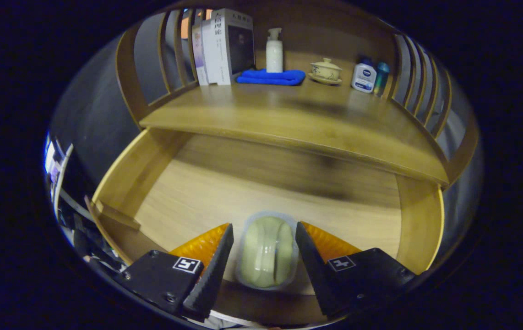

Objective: Pull open the drawer, take out the items inside it, and place them on the countertop above the cabinet.

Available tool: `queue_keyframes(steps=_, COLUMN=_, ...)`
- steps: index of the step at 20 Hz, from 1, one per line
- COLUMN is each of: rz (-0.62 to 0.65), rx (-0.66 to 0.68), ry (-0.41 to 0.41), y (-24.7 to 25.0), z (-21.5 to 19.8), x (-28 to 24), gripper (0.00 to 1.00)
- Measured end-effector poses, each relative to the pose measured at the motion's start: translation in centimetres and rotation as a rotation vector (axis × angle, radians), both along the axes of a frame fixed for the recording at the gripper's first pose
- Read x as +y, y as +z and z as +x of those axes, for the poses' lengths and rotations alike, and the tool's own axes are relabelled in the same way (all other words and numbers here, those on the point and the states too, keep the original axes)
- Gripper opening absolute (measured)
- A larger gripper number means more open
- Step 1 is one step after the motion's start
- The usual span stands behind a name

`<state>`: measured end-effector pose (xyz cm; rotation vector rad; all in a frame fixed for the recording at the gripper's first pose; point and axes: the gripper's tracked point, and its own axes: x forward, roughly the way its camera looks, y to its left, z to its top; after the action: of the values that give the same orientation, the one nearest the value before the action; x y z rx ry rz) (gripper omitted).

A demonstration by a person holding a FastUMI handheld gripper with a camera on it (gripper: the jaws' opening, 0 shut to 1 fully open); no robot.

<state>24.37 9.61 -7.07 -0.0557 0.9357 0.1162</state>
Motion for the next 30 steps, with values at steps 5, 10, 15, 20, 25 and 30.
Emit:
queue_keyframes(steps=5, rz=0.015, rx=0.066, ry=0.009, y=-1.1, z=-0.3, x=0.4, gripper=0.80)
queue_keyframes(steps=10, rz=0.023, rx=0.083, ry=-0.003, y=-1.4, z=0.1, x=-0.1, gripper=0.55)
queue_keyframes(steps=15, rz=0.046, rx=0.068, ry=-0.009, y=-1.2, z=0.1, x=-0.1, gripper=0.21)
queue_keyframes(steps=20, rz=0.026, rx=0.020, ry=0.012, y=0.8, z=0.1, x=0.0, gripper=0.20)
queue_keyframes(steps=25, rz=0.054, rx=-0.061, ry=0.039, y=5.4, z=0.0, x=1.1, gripper=0.20)
queue_keyframes(steps=30, rz=0.094, rx=-0.193, ry=0.016, y=10.3, z=1.7, x=1.5, gripper=0.20)
